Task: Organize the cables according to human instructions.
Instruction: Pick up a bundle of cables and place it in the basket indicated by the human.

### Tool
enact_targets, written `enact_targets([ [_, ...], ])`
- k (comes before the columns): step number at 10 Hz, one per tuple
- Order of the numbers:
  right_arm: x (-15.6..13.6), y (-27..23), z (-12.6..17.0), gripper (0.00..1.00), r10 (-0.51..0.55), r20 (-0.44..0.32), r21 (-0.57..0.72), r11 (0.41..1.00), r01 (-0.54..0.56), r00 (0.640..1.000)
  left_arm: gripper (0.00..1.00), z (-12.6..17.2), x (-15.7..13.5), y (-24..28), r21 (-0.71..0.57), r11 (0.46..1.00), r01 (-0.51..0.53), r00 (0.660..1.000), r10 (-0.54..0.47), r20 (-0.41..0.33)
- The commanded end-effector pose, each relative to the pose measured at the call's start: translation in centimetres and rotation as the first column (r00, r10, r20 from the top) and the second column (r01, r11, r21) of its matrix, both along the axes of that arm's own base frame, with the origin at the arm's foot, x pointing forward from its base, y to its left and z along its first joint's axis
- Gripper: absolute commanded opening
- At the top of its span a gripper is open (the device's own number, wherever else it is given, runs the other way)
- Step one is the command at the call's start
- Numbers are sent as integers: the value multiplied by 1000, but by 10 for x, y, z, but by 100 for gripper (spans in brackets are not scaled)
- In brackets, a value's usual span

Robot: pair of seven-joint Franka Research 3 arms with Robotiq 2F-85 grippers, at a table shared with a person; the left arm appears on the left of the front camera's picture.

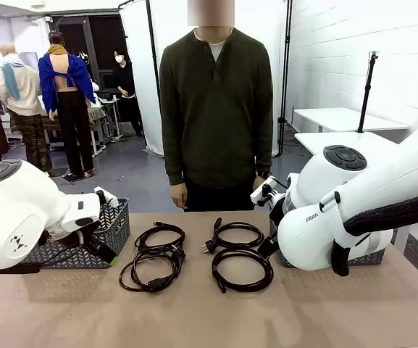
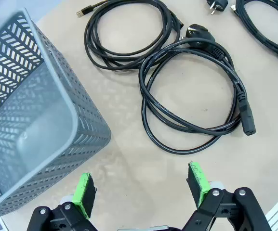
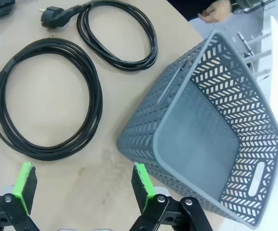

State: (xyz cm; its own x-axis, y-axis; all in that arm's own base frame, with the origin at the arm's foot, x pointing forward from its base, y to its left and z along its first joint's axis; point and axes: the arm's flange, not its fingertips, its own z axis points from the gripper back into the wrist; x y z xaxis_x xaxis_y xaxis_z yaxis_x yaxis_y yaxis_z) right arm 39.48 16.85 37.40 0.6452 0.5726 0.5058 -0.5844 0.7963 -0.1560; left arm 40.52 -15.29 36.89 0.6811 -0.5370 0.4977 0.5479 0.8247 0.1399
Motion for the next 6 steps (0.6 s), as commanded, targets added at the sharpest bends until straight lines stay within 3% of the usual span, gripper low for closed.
enact_targets([
  [1,0,0,0,100,0,0,0,1000,0,1000,100,2,-2,2,0,1000,-2,1000,2,-1],
  [6,0,0,0,100,0,0,0,1000,0,1000,100,2,-2,2,0,1000,-2,1000,2,-1],
])
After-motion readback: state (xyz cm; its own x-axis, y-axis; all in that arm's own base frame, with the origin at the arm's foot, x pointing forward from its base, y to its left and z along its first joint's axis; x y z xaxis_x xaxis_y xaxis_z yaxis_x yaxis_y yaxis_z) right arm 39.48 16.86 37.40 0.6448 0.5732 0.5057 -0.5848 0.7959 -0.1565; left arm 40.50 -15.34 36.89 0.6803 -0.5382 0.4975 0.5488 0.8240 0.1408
